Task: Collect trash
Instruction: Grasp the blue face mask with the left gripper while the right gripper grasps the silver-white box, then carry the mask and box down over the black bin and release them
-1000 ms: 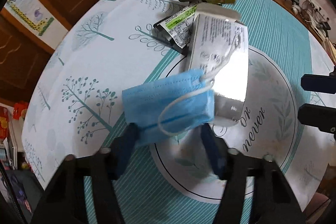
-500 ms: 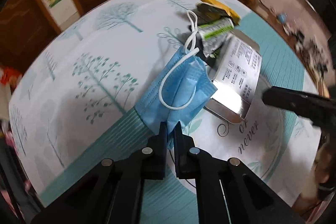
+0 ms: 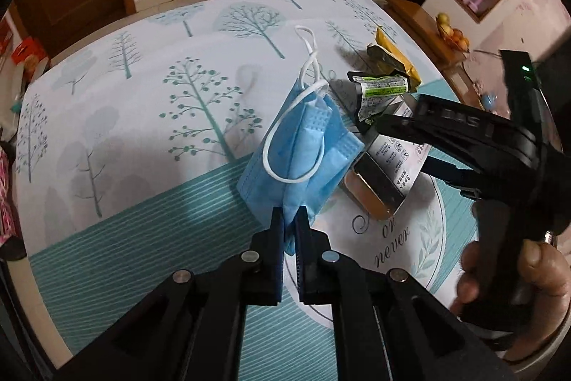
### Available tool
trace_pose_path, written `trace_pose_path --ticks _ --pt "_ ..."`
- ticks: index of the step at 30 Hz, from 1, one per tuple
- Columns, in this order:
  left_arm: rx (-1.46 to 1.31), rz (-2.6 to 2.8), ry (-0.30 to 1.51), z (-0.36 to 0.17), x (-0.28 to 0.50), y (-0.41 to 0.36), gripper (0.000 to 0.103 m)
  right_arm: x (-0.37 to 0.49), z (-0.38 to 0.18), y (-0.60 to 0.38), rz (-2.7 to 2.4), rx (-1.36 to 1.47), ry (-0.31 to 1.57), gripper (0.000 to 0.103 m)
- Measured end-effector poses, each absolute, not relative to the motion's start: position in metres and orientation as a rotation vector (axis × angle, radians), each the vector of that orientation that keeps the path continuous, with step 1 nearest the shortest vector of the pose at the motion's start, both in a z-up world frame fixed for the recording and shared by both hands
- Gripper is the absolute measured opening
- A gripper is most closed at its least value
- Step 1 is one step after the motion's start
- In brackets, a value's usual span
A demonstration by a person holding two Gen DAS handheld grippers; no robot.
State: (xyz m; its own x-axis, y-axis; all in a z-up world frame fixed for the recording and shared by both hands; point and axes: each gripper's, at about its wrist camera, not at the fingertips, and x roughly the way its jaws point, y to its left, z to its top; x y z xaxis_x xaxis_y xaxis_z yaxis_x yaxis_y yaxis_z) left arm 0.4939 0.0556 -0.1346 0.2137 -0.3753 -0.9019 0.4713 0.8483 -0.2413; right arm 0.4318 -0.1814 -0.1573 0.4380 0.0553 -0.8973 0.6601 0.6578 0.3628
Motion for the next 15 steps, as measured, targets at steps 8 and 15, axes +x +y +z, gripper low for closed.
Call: trace_pose_path --ticks 8,15 --pt "0.035 -0.572 1.222 -0.129 0.485 0.074 0.003 0.457 -0.157 -0.151 -0.525 0.529 1.143 0.074" --pt "0.015 -0.569 1.219 -0.120 0.458 0.082 0.003 0.415 -0.156 -0.159 -0.454 0.583 1.112 0.072"
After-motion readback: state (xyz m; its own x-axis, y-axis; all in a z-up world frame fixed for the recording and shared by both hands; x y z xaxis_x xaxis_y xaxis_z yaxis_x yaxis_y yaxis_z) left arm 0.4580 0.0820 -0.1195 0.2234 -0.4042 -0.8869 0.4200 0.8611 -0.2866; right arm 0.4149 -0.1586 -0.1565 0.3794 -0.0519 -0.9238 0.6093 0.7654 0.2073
